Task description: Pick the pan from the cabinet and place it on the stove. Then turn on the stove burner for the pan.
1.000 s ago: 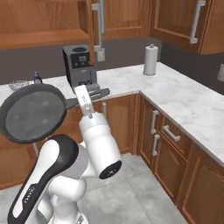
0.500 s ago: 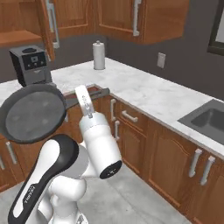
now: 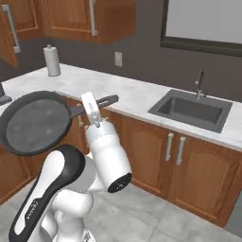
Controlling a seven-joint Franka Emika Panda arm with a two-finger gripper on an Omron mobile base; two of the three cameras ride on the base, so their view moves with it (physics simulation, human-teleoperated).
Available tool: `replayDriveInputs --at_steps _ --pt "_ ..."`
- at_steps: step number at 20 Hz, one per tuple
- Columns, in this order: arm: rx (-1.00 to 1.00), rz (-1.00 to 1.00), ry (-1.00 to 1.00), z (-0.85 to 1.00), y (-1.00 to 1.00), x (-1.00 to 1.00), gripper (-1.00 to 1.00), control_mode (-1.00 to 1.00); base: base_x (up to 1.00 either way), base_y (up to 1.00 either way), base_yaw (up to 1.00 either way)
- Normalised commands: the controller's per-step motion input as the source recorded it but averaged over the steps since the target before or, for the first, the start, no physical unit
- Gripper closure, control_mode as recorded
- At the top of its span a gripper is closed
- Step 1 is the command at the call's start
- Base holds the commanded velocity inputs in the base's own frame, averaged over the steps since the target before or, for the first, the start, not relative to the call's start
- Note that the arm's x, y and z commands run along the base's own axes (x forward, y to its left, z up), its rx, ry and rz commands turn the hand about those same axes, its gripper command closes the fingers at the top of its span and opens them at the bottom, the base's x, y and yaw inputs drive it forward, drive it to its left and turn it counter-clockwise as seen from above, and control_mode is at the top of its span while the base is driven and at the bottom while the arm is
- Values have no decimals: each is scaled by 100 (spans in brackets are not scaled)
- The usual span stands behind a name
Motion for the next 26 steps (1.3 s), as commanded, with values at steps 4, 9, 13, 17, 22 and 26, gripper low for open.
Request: replayDriveInputs --at_steps 4,9,13,17,22,26 --pt "0 0 0 0 0 0 100 100 -44 0 -55" --pt "0 0 0 0 0 0 100 100 -37 0 -56" --pt "0 0 0 0 0 0 100 100 -31 0 -56" --pt "0 0 0 0 0 0 100 100 -31 0 -56" --pt "0 0 0 0 0 0 100 100 -32 0 -56" --pt "0 0 0 0 0 0 100 100 -28 0 -55"
